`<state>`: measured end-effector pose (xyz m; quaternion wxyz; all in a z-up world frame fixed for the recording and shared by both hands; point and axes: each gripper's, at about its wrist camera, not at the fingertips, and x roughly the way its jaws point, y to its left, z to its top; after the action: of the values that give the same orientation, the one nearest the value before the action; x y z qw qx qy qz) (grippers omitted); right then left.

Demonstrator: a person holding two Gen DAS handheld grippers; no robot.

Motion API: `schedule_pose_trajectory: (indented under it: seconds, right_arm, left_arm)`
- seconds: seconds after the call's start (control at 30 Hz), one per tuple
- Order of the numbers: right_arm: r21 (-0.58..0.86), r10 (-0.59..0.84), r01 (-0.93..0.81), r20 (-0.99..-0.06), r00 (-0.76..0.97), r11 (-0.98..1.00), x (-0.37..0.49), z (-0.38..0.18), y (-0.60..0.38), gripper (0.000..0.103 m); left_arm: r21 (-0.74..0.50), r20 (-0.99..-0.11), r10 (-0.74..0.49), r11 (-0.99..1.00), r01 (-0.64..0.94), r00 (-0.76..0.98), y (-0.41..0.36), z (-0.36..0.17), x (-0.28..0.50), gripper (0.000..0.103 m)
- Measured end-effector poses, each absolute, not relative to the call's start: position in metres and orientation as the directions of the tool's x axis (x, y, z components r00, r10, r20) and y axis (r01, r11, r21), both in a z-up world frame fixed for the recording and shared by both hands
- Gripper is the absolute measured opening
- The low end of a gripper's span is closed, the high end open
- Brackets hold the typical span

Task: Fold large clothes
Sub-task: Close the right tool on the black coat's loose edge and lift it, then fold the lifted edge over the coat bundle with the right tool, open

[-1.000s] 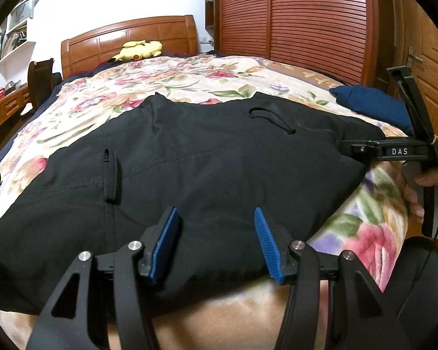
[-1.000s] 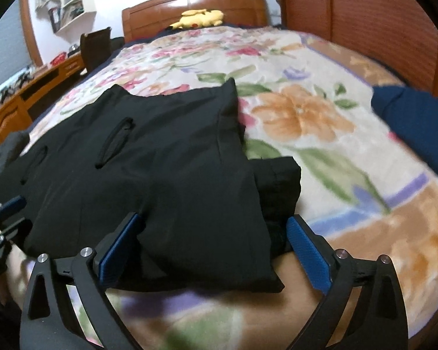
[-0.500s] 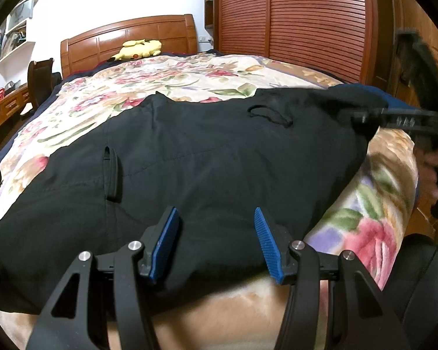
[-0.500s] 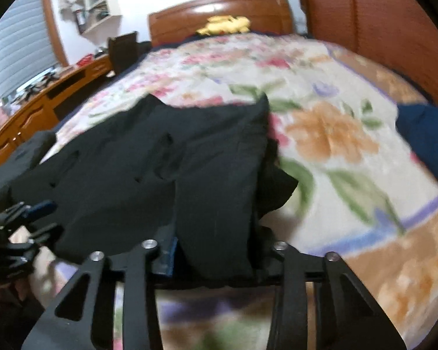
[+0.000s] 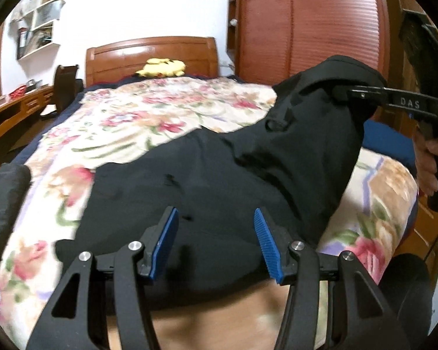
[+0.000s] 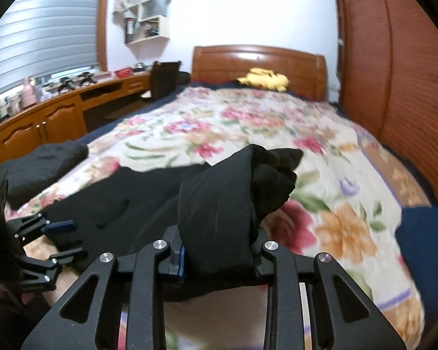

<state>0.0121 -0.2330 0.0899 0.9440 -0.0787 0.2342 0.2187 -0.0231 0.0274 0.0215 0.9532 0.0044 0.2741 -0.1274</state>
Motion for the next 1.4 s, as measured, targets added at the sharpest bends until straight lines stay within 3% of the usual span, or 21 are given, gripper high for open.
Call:
schedule_pose_trajectory:
  seconds: [0.47, 0.93, 1.07, 1.1, 1.13, 1.2, 1.4]
  right_arm:
    - [-0.12, 0.523, -0.632, -0.457, 0.72, 0.765, 0.001, 0.094, -0.118, 0.026]
    - [-0.106, 0.568, -0.741, -0.575, 0.59, 0.663, 0.003, 0.043, -0.035, 0.026]
    - [-0.081, 0.566, -0.756, -0.612, 0.552, 0.65, 0.005, 0.037, -0.028, 0.034]
    - [-0.058, 0.584, -0.77, -0.615, 0.529, 0.636, 0.005, 0.039, -0.028, 0.046]
    - [-0.03, 0.609, -0.782, -0.608, 0.509, 0.623, 0.004, 0.042, -0.032, 0.067]
    - [-0.019, 0.631, -0.782, -0.578, 0.517, 0.623, -0.001, 0.054, -0.039, 0.08]
    - [-0.047, 0.64, -0.753, -0.493, 0.59, 0.657, -0.007, 0.087, -0.07, 0.08]
  left_arm:
    - [-0.166, -0.473, -0.172, 0.981, 0.104, 0.864, 0.12, 0.03, -0.05, 0.053]
    - [-0.219, -0.486, -0.101, 0.976, -0.009, 0.868, 0.171, 0.015, -0.057, 0.053]
    - [-0.214, -0.489, -0.096, 0.977, -0.012, 0.867, 0.17, 0.013, -0.056, 0.053]
    - [-0.212, -0.489, -0.095, 0.977, -0.013, 0.867, 0.17, 0.012, -0.056, 0.053]
    - [-0.211, -0.49, -0.094, 0.977, -0.013, 0.867, 0.17, 0.012, -0.057, 0.053]
    - [-0.21, -0.49, -0.094, 0.978, -0.013, 0.867, 0.17, 0.013, -0.056, 0.053]
    - [-0.213, -0.483, -0.096, 0.977, -0.011, 0.871, 0.17, 0.014, -0.057, 0.053]
